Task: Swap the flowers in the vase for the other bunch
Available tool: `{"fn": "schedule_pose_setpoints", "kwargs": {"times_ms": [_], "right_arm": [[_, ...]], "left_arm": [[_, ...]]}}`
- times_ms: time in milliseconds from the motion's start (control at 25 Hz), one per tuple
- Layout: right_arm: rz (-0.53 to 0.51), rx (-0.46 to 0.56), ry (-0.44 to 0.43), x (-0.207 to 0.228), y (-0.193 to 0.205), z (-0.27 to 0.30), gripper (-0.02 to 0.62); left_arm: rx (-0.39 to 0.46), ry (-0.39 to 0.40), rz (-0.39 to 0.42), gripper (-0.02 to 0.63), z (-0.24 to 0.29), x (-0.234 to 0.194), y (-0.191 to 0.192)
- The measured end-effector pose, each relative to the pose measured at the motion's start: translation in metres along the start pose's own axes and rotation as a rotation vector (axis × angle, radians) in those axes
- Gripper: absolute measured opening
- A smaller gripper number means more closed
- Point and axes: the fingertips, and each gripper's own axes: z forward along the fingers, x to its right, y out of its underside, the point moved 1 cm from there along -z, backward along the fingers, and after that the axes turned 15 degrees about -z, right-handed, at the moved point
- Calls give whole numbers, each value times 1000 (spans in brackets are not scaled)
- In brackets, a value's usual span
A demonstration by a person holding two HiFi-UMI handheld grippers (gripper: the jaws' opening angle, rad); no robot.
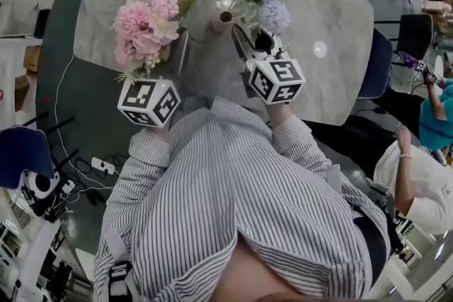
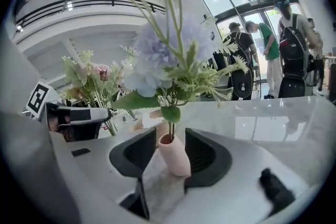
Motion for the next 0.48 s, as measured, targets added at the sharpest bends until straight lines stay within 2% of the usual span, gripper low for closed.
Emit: {"fn": "schedule_pose_setpoints", "kwargs": {"times_ms": [480], "right_arm": [[10, 74, 65, 13, -16, -62, 166]], "left_arm": [[-12, 84, 15, 26, 4, 43, 5]]}}
